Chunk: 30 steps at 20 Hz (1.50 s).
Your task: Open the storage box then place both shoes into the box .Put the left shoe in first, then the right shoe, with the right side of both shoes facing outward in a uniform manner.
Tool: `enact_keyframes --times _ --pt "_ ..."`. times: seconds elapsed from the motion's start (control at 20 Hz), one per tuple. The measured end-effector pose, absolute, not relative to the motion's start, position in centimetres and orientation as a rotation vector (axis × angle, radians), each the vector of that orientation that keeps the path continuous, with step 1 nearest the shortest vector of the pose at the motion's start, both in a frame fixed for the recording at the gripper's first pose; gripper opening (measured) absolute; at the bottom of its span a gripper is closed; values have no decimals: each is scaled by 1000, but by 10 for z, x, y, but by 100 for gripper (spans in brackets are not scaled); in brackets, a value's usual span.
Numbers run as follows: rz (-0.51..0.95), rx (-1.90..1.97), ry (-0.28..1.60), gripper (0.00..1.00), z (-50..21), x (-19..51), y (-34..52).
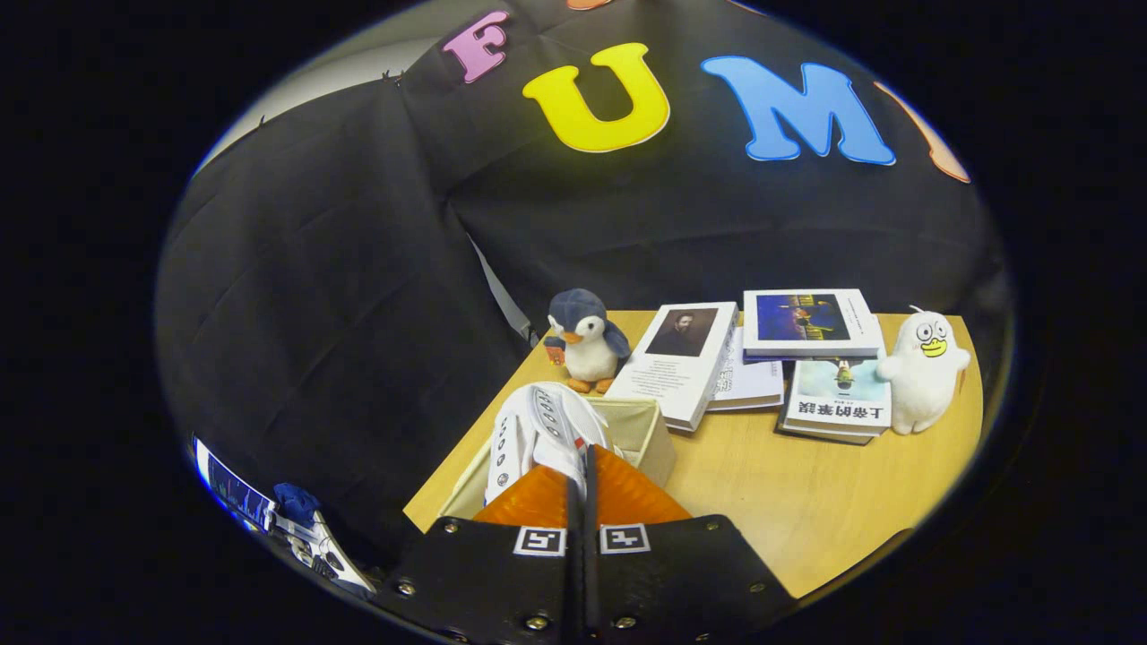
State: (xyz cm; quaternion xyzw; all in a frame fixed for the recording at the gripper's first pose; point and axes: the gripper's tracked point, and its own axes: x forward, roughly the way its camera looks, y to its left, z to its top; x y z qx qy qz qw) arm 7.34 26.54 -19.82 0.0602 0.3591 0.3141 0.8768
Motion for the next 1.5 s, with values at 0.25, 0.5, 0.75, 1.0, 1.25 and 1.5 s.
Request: enact_keyframes --times 0.25,0.5,0.75,1.0,1.25,1.5 --pt "636 106 756 0 -213 80 311" --pt "592 125 805 2 -237 85 338" --pt "609 140 733 79 -223 101 341" --pt "554 75 618 97 -187 109 311" --pt "460 51 456 98 -135 114 257" --pt "357 40 265 98 -74 115 191"
